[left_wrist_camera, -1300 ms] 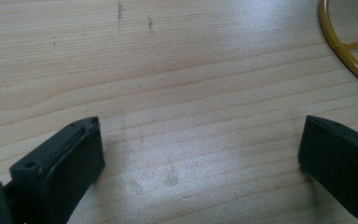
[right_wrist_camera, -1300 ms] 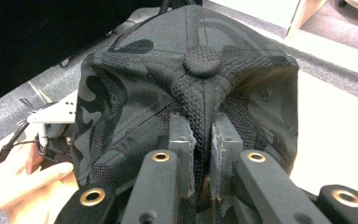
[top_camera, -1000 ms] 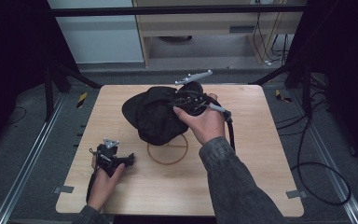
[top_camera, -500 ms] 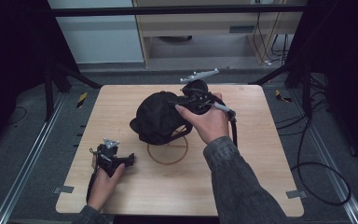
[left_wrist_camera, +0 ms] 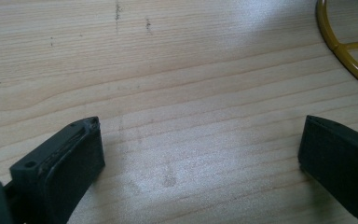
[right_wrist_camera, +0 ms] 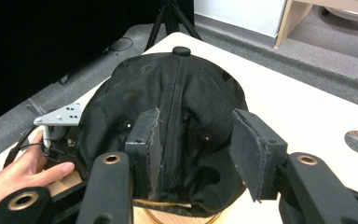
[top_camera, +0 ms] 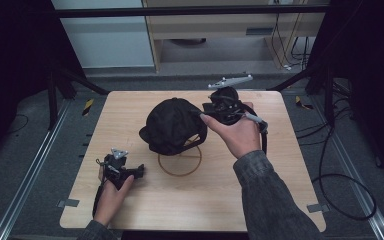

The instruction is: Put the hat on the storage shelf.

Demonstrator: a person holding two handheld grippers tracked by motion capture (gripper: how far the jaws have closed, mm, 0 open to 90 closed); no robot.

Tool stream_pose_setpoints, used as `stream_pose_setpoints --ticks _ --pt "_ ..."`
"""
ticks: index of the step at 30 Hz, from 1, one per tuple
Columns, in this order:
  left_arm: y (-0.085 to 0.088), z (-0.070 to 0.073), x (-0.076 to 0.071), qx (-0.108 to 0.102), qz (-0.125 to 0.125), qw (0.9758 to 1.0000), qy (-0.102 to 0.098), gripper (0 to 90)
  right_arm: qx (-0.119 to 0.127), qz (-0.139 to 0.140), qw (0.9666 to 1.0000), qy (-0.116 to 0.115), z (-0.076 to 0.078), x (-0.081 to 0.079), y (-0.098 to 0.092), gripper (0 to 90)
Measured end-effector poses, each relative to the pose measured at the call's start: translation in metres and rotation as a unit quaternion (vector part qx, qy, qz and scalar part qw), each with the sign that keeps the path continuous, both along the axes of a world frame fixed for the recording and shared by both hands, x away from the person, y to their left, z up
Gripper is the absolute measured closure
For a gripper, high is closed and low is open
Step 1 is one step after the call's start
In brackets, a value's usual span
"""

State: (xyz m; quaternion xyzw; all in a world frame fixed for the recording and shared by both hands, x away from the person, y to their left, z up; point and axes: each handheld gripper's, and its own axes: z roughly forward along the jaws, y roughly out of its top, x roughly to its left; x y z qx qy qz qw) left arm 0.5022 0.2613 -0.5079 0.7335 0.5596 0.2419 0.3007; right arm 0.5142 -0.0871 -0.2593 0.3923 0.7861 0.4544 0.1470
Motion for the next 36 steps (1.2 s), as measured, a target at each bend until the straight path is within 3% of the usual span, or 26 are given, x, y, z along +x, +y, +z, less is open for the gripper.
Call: stream_pose_setpoints --ticks 13,28,36 --pt "0.000 0.000 0.000 0.000 0.000 1.0000 0.000 0.0 0.002 -0.009 0.9999 -0.009 0.003 -0.015 -0.020 41.6" --pt "0.000 0.000 0.000 -0.001 0.000 1.0000 -0.001 0.0 -0.002 -0.058 0.9980 -0.026 0.006 -0.021 -0.052 20.8" --pt "0.000 0.000 0.000 0.000 0.000 1.0000 -0.001 0.0 0.000 -0.074 0.9967 -0.032 0.007 -0.025 -0.066 15.4"
